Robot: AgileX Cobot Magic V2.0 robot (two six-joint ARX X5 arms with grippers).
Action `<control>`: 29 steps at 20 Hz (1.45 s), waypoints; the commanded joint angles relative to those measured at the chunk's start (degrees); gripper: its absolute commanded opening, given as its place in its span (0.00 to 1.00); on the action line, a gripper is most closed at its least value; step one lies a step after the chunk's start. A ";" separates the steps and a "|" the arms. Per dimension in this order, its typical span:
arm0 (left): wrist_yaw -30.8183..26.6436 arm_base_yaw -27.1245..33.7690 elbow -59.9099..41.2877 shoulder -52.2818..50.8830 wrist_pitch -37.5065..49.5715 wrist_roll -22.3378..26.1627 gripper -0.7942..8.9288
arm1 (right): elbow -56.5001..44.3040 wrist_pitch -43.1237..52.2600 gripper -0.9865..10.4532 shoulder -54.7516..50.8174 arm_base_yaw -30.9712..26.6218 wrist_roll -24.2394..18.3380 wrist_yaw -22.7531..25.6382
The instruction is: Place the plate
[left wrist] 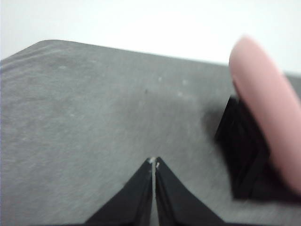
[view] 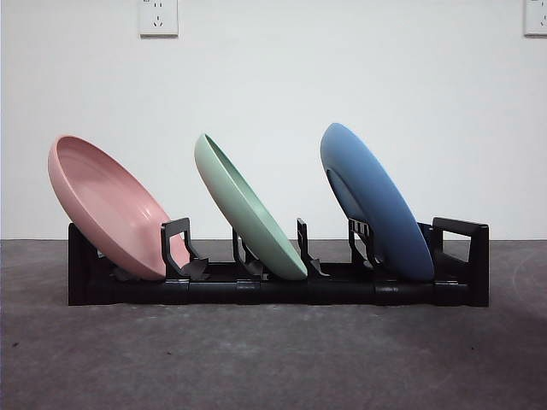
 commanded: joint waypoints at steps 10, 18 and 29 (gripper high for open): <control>0.07 -0.07 -0.37 -0.07 24.96 -10.60 0.09 | -0.07 23.85 0.10 -0.02 -0.04 12.92 -6.40; 1.25 -0.07 13.92 4.39 1.51 -9.62 0.09 | 11.08 6.08 0.10 3.67 -0.07 18.25 -6.58; 12.15 -0.07 32.54 21.11 -18.69 -5.57 0.09 | 28.30 -9.84 0.10 20.11 -0.04 9.14 -14.34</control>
